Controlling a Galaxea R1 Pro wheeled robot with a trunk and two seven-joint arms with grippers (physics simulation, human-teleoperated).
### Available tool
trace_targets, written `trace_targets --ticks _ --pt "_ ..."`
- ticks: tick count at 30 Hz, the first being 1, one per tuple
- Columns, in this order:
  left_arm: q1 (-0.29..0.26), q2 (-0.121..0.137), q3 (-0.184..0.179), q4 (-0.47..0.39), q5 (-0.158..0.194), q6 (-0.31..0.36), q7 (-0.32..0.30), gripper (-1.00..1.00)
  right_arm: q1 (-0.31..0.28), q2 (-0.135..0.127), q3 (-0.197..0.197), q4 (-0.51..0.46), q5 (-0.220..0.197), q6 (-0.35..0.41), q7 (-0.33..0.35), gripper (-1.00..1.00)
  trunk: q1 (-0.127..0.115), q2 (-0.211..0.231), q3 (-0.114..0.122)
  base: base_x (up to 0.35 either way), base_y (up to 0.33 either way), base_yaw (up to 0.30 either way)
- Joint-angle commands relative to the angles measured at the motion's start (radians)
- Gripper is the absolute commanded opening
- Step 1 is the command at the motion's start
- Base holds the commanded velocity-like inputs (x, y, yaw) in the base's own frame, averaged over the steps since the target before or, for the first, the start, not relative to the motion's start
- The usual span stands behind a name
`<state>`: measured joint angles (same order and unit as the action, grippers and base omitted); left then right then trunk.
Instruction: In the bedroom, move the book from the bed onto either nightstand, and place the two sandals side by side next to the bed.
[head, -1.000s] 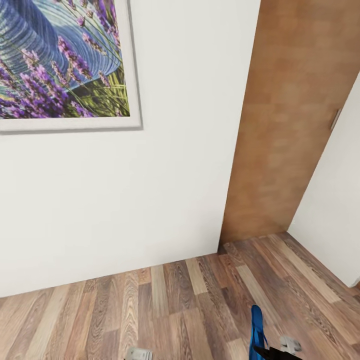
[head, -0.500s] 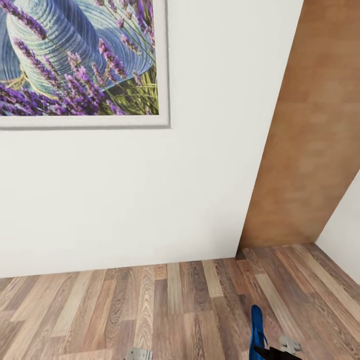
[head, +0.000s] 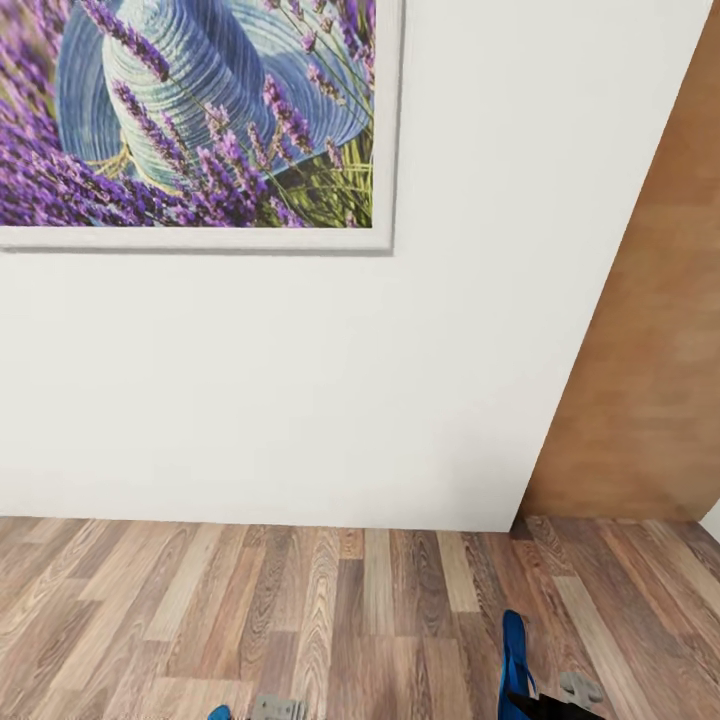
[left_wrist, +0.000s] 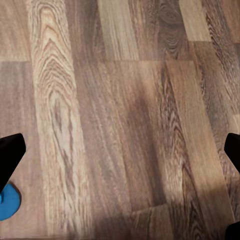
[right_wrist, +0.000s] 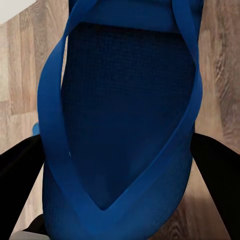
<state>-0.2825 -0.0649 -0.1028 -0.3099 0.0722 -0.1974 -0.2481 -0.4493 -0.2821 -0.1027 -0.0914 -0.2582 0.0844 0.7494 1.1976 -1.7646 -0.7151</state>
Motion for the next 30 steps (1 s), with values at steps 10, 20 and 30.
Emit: trace_targets --ticks 10,20,30 --pt "-0.001 0.000 -0.006 0.002 0.008 -0.004 0.000 1.00 0.000 0.000 -0.009 -0.001 -0.003 0.009 0.005 -1.00 0.000 0.000 -0.005 0.001 -0.009 0.280" --pt "-0.001 0.000 -0.006 0.002 0.008 -0.004 0.000 1.00 0.000 0.000 -0.009 -0.001 -0.003 0.009 0.005 -1.00 0.000 0.000 -0.009 0.045 -0.057 0.280" --pt "-0.001 -0.001 -0.006 0.002 0.008 -0.004 0.000 1.00 0.000 0.000 -0.008 -0.001 -0.003 0.009 0.005 -1.00 0.000 0.000 -0.012 0.001 -0.001 0.261"
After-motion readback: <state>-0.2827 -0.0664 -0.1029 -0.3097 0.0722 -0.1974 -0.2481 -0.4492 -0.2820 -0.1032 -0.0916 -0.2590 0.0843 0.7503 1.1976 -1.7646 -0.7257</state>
